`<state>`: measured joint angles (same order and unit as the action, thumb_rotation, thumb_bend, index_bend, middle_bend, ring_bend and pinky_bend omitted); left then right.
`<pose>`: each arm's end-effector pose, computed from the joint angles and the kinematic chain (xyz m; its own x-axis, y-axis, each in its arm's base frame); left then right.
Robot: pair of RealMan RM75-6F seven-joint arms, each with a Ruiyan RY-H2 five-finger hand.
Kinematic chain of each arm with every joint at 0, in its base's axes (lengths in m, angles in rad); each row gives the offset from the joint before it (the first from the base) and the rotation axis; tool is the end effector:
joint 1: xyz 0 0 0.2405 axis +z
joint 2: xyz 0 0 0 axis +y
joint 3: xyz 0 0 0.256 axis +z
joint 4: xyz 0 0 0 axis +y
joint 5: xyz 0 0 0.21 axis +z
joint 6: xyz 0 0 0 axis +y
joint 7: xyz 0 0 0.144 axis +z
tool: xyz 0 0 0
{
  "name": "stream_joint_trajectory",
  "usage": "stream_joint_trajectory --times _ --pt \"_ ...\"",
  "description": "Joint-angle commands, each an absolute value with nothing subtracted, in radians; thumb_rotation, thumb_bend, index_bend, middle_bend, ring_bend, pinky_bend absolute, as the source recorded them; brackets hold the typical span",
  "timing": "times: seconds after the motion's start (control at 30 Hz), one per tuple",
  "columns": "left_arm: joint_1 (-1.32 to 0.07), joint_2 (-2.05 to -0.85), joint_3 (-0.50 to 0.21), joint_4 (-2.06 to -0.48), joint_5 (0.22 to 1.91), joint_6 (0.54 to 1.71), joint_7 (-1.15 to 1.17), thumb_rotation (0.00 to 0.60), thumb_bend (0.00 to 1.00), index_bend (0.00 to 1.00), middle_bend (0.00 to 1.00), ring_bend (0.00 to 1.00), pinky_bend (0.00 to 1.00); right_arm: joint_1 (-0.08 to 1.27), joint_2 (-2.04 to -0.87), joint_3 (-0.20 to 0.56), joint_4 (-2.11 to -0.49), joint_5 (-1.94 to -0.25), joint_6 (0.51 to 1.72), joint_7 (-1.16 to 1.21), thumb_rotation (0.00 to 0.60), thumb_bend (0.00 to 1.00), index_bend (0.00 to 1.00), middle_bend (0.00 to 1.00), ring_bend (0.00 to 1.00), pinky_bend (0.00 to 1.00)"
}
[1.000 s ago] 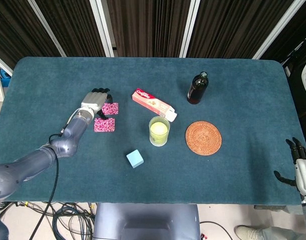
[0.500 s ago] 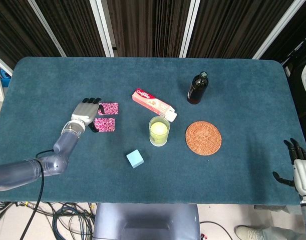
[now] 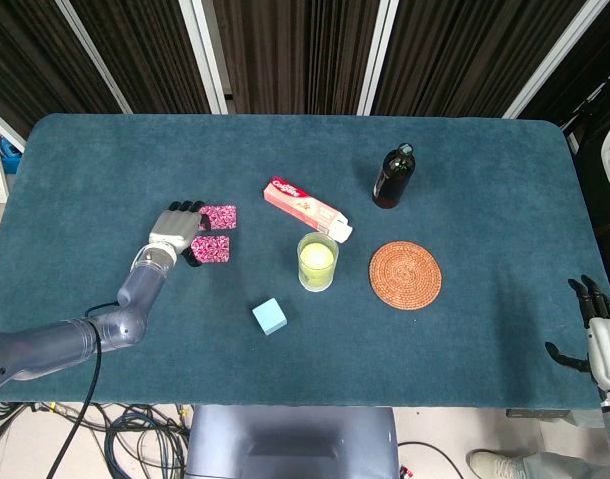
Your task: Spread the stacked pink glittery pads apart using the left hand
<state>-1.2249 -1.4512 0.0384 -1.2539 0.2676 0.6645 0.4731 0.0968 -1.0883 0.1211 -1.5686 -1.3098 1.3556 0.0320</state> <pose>-0.1469 0.4451 0.0135 0.5194 0.4786 0.7079 0.8388 -0.1277 -0.5292 -0.3451 -0.1983 0.1793 0.3924 -0.0408 0.9189 -0.9031 0.1726 0.3933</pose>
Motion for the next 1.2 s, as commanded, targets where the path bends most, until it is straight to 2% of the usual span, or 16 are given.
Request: stream_joint_trajectory --times 0.03,1.2 --pt "-1.225 -1.46 0.037 -1.244 0.262 0.656 0.482 0.6 0.12 0.4 0.11 0.0 0.0 0.097 -1.088 0.121 -1.569 -1.309 1.355 0.032 0.6 0.21 0.07 0.02 0.11 0.2" --pt "-1.215 -1.516 0.002 -1.154 0.229 0.625 0.531 0.6 0.14 0.43 0.12 0.0 0.0 0.099 -1.086 0.123 -1.567 -1.302 1.348 0.039 0.6 0.21 0.07 0.02 0.11 0.2"
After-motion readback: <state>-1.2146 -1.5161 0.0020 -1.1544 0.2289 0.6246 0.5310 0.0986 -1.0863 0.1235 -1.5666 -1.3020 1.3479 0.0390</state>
